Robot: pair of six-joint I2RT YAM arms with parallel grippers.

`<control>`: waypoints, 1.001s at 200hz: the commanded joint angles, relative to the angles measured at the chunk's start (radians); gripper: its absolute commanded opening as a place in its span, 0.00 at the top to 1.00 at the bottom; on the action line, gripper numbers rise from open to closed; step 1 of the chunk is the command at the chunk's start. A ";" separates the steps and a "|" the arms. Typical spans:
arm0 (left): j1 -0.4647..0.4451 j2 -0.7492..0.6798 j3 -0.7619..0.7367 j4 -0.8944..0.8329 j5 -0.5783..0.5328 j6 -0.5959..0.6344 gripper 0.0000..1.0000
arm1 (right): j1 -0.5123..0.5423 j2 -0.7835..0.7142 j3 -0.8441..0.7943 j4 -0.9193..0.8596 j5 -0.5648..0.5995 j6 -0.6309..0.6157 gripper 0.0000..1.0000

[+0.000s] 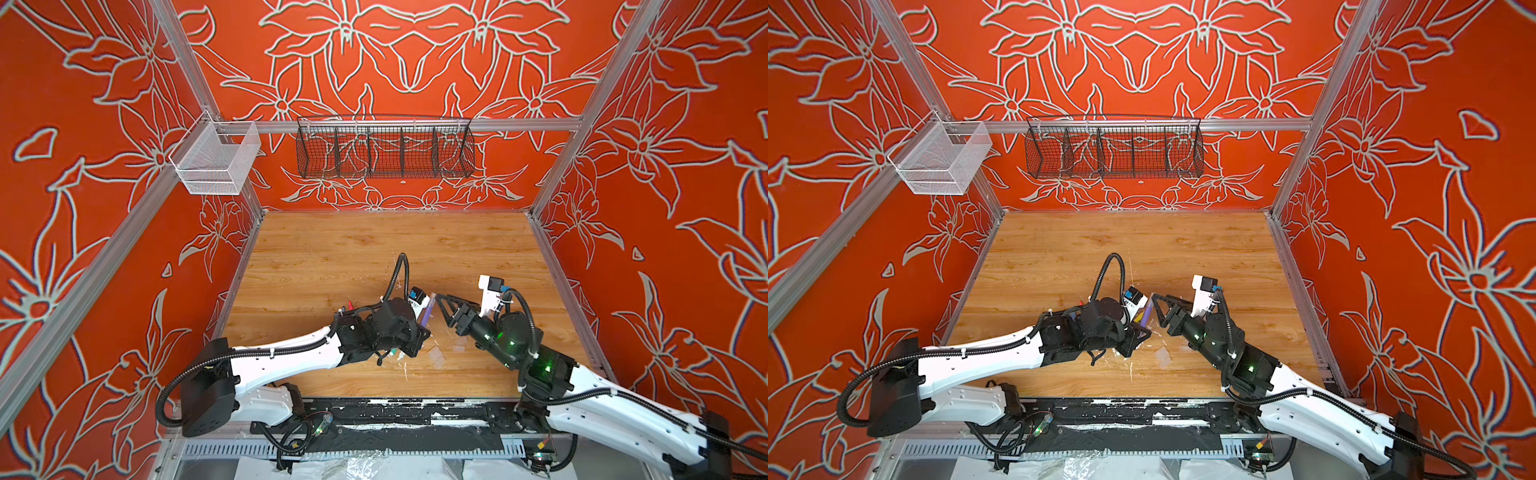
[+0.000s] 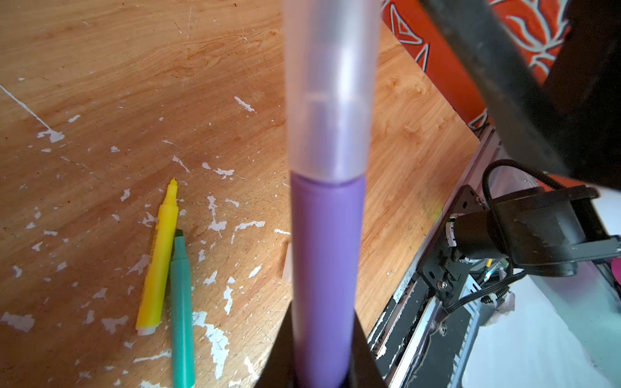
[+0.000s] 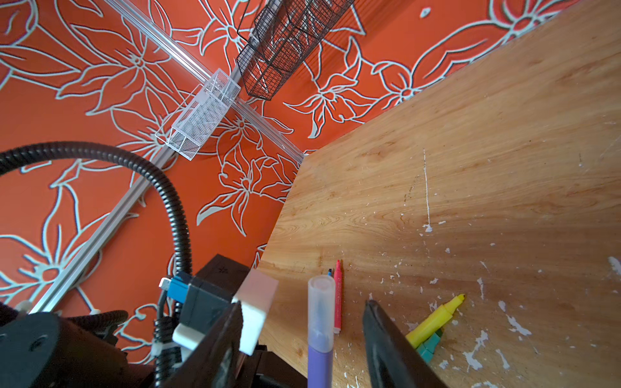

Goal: Insert the pens into the pen caps
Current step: 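Push the cap down over the highlighter tip with the right gripper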

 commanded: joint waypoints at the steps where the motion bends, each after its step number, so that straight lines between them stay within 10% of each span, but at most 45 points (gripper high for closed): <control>1: 0.007 -0.022 -0.007 0.029 0.021 0.014 1.00 | 0.006 0.008 0.034 -0.034 0.045 -0.012 0.41; 129: 0.007 -0.028 -0.022 0.042 0.054 0.028 1.00 | -0.013 0.235 0.146 0.008 -0.006 -0.014 0.56; 200: 0.008 -0.040 -0.004 0.037 0.037 0.054 1.00 | 0.006 0.301 0.173 -0.009 -0.030 -0.004 0.90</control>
